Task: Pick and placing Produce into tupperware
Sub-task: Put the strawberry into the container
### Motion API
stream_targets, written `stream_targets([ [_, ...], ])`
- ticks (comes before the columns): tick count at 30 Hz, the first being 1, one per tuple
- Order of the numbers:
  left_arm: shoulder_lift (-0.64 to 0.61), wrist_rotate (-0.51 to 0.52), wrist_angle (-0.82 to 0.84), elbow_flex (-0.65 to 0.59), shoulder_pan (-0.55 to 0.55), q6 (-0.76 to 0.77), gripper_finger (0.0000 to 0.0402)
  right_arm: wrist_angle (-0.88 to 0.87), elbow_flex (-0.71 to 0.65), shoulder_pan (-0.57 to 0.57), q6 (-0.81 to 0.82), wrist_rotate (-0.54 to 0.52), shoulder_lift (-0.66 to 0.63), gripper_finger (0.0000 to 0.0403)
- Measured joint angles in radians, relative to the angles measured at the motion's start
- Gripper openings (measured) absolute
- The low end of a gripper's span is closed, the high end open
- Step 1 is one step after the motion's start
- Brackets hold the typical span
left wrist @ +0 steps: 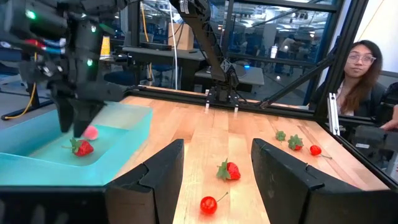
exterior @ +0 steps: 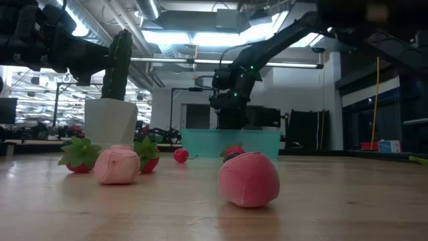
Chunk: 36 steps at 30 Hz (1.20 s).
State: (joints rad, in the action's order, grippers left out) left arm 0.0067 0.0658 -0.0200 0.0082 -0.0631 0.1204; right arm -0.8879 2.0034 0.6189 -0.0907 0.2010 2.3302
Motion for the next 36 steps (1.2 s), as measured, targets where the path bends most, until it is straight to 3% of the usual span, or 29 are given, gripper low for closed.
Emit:
stream_targets([
  [8,0.000,0.000,0.000,0.000,0.000,0.000,0.0181,-0.156,0.137,-0.043,0.034,0.000,-0.004,0.0231],
  [16,0.000,0.000,0.000,0.000,0.000,0.001,0.0181,-0.178,0.076,-0.149,0.001,-0.055,-0.165,0.0231],
  [19,0.000,0.000,0.000,0.000,0.000,0.002,0.0181,-0.137,-0.035,-0.169,0.003,-0.059,-0.273,0.0231],
  [29,0.000,0.000,0.000,0.000,0.000,0.001,0.0181,0.250,-0.617,-0.250,0.174,-0.064,-0.687,0.0231],
  [36,0.000,0.000,0.000,0.000,0.000,0.002,0.0181,0.494,-0.871,-0.347,0.224,-0.060,-0.857,0.0231],
])
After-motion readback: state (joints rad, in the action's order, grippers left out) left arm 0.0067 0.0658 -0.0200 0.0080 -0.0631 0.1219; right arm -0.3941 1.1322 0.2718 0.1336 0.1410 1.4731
